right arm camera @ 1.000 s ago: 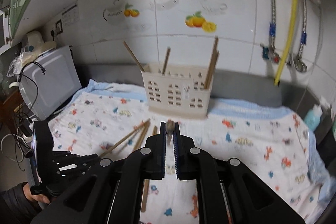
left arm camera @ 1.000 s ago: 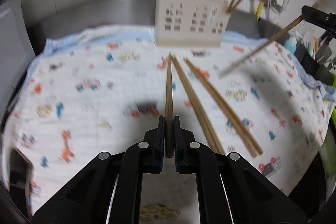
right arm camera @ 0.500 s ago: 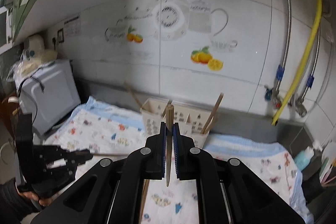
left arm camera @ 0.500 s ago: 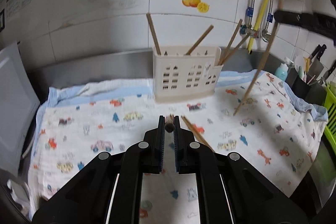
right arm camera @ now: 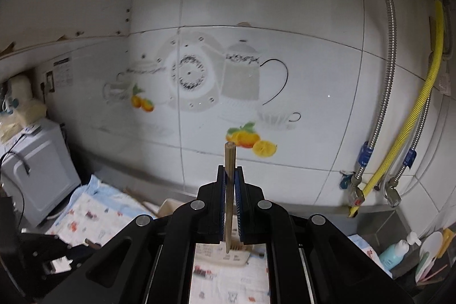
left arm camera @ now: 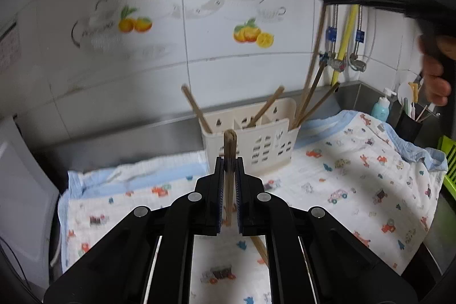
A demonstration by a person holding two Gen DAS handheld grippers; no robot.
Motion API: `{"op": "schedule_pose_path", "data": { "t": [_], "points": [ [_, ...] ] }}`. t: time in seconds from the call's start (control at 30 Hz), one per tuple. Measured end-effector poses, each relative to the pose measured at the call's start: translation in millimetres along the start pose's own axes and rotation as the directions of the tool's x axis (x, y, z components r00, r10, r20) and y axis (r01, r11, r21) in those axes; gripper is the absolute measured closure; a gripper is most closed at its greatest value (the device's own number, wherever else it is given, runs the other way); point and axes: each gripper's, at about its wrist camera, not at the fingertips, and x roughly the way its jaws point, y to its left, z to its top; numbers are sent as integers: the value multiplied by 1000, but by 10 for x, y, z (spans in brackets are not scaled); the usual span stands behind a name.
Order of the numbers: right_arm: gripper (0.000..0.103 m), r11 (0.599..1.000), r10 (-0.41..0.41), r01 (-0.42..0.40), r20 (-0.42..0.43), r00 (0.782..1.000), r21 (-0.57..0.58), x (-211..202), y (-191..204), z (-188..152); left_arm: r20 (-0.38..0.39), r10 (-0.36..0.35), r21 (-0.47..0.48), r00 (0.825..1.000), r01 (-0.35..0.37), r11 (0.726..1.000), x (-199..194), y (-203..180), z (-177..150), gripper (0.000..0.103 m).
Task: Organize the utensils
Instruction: 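Lift both held chopsticks upright and carry them over the beige holder, then lower the chopsticks into the holder and open both grippers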
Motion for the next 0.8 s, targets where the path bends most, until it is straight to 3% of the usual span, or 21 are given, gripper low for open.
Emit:
{"op": "schedule_pose_path", "data": {
  "t": [0.23, 0.47, 0.8],
  "points": [
    [97, 999, -20, 20, 0, 1000, 32, 346, -71, -38, 64, -5, 14, 998, 4, 1000, -88, -3, 323, 97],
    [97, 999, -17, 19, -68, 998, 31, 710, -102, -296, 169, 0, 22, 986, -4, 1000, -217, -38, 780, 97],
    [97, 1000, -10, 11, -98, 995, 7, 804, -110, -441, 264, 49, 42, 963, -62, 997, -82, -179, 1250, 97]
  ]
}}
